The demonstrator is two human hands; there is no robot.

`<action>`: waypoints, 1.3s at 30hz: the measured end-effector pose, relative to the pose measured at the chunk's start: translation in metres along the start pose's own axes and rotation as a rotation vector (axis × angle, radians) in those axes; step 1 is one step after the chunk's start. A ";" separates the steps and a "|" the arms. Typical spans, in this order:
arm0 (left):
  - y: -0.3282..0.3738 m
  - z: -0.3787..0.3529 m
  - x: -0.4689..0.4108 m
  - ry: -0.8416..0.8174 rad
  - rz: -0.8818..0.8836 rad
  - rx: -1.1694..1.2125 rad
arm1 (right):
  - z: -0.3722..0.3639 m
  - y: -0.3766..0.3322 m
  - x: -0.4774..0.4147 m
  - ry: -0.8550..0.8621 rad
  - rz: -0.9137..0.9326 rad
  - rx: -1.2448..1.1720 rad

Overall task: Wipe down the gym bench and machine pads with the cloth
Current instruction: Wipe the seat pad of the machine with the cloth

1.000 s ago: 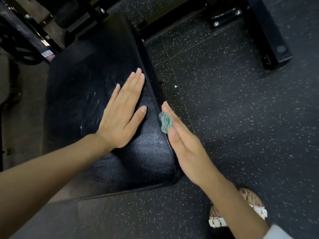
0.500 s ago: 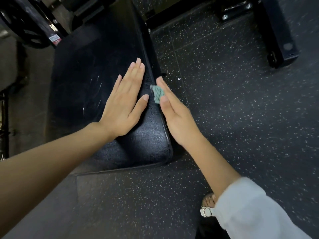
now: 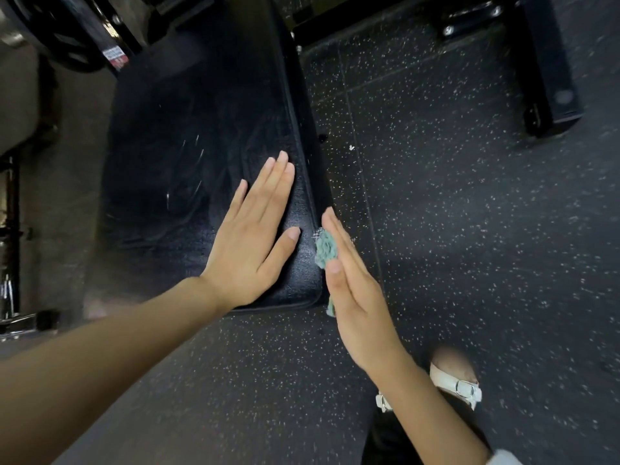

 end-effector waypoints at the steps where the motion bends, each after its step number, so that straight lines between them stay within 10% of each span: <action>1: 0.000 0.000 0.000 0.001 0.001 -0.002 | 0.000 0.000 0.000 0.005 0.003 0.001; 39: -0.033 0.022 -0.039 0.001 0.024 0.055 | 0.035 -0.009 -0.132 0.008 -0.024 0.017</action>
Point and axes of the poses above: each hand's wrist, its own x-axis away from the middle knuckle, its own z-axis out of the back of the hand, y = z × x, the point moved 10 cm from there along -x, towards the middle knuckle, and after that the axes turned 11 degrees about -y, right-handed, at the moved point
